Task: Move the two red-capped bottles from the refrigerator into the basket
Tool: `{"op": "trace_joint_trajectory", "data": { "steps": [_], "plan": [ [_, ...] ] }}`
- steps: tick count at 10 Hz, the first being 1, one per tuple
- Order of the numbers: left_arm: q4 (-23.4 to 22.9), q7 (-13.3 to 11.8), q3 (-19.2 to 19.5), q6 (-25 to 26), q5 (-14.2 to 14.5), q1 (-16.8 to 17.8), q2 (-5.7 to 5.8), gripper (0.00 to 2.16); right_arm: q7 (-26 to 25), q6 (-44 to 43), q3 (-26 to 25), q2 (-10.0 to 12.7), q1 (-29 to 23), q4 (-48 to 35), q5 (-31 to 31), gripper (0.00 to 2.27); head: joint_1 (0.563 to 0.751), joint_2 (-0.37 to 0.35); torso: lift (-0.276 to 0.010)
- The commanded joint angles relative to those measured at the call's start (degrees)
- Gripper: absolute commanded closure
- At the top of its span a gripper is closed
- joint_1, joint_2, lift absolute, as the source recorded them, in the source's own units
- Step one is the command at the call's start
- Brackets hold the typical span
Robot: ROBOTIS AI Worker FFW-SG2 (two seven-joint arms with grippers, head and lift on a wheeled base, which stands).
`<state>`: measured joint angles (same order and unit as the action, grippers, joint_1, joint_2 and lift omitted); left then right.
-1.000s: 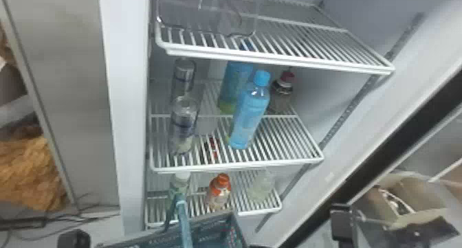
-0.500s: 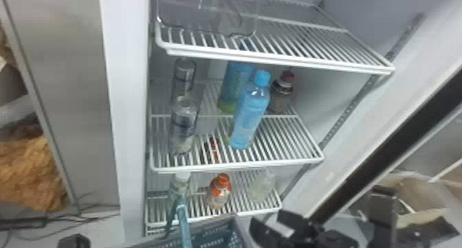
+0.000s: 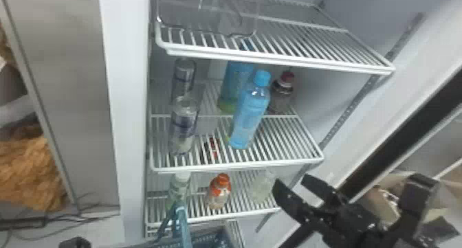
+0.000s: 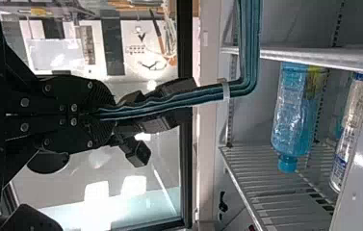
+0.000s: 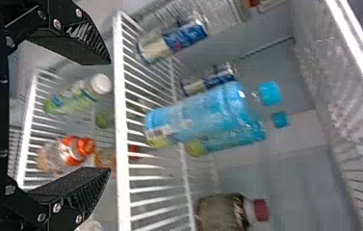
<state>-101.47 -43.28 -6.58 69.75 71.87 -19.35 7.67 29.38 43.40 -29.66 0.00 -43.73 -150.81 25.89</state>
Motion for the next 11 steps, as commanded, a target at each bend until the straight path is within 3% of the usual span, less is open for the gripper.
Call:
{"op": "trace_joint_trajectory", "data": {
  "steps": [1,5,8,11],
  "plan": [
    [0.01,0.04,-0.05,0.00,0.11,-0.33,-0.02,1.20,-0.90,-5.43,-0.39,0.05,0.00,2.10,-0.07,0.24,0.695,-0.350,0.000],
    [0.01,0.04,-0.16,0.28,0.11,-0.05,-0.37,1.20,-3.80,-16.54,-0.28,0.05,1.41,7.87,-0.98,0.24,0.695,-0.350,0.000],
    [0.15,-0.05,-0.05,0.84,-0.12,-0.05,-0.46,1.20,-4.07,-23.71,2.81,0.00,7.03,16.16,-1.90,0.24,0.695,-0.350,0.000],
    [0.43,0.04,0.07,1.13,-0.23,-0.05,-0.37,1.20,-6.44,-25.68,4.52,-0.09,10.69,19.12,-3.95,0.24,0.695,-0.350,0.000]
  ]
}}
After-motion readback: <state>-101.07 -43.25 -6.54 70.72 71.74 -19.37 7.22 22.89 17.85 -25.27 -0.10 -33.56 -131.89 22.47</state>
